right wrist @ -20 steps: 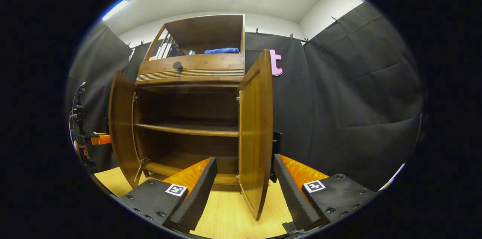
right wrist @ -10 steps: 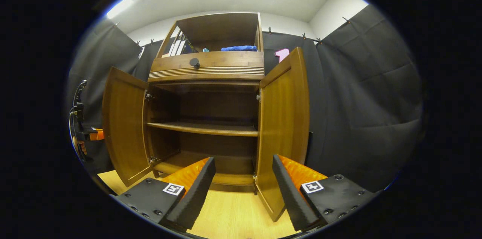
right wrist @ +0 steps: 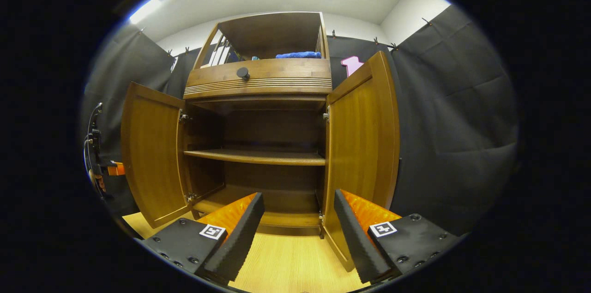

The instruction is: Open the right door of the double-door shoe cabinet with the right hand, and open the left door with the left hand.

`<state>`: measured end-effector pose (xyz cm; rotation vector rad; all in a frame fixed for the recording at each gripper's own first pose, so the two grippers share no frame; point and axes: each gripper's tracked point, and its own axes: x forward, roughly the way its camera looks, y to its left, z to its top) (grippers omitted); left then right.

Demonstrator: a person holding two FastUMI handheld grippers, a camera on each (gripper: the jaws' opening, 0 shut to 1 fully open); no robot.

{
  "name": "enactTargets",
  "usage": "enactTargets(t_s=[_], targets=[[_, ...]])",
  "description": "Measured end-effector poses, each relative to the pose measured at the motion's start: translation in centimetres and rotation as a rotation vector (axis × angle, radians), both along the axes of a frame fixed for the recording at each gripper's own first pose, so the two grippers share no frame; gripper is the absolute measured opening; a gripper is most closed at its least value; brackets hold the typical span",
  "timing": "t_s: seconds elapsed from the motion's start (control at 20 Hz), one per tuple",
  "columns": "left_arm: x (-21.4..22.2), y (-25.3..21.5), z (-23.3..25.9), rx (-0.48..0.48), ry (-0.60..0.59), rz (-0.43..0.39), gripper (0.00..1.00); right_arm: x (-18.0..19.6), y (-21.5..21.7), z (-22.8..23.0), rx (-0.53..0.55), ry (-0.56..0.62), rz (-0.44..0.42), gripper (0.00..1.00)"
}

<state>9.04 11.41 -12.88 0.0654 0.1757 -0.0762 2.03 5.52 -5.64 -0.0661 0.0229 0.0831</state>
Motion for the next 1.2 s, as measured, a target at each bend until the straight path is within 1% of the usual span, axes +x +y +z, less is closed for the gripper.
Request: enactTargets(t_s=[0.1, 0.15, 0.2, 0.3, 0.4, 0.45, 0.6, 0.7, 0.8, 0.85, 0.9, 0.95, 1.0, 1.1, 1.2], targets=[[-0.7, 0.7, 0.5, -0.002, -0.008, 0.025, 0.0, 0.1, 0.1, 0.0, -0.004, 0.001, 0.003, 0.98], [-1.2, 1.2, 0.5, 0.007, -0.007, 0.045, 0.0, 0.0, 0.1, 0.1, -0.005, -0.001, 0.006, 0.94], [-1.8, 1.7, 0.7, 0.019, -0.006, 0.067, 0.0, -0.1, 0.1, 0.1, -0.003, -0.004, 0.009, 0.98], [-3.1, 1.9, 2.0, 0.04, -0.029, 0.094, 0.0, -0.1, -0.1, 0.1, 0.004, -0.006, 0.011, 0.98], [-4.8, 1.5, 3.3, 0.05, -0.044, 0.101, 0.0, -0.2, -0.4, 0.0, 0.015, -0.004, 0.01, 0.98], [-6.5, 1.8, 4.2, 0.052, -0.051, 0.1, 0.0, -0.3, -0.5, -0.1, 0.021, 0.0, 0.012, 0.98], [-7.9, 1.3, 5.0, 0.036, -0.058, 0.116, 0.02, -0.5, -0.8, -0.3, 0.031, 0.012, 0.014, 0.98], [-8.9, 1.1, 5.1, 0.016, -0.046, 0.131, 0.1, -0.9, -1.2, -0.2, 0.033, 0.013, 0.015, 0.98], [-9.5, 0.4, 4.8, 0.004, -0.022, 0.134, 0.24, -1.3, -1.6, 0.0, 0.03, 0.01, 0.011, 0.98], [-9.7, 0.0, 5.0, -0.002, -0.015, 0.133, 0.28, -1.6, -1.9, 0.2, 0.025, 0.009, 0.008, 0.94], [-9.9, -0.3, 5.3, -0.007, -0.02, 0.135, 0.39, -1.7, -2.3, 0.4, 0.02, 0.007, 0.004, 0.98], [-10.1, -0.7, 5.9, -0.013, -0.03, 0.135, 0.35, -2.0, -2.7, 0.7, 0.018, 0.002, -0.001, 0.98], [-10.3, -1.2, 6.5, -0.024, -0.045, 0.132, 0.43, -2.3, -3.1, 0.9, 0.016, -0.003, -0.005, 0.98], [-10.6, -2.4, 7.8, -0.042, -0.071, 0.126, 0.54, -2.8, -4.0, 1.3, 0.014, -0.006, -0.014, 0.98], [-11.2, -3.2, 8.9, -0.038, -0.101, 0.125, 0.66, -3.2, -4.6, 1.5, 0.02, -0.013, -0.016, 0.98]])
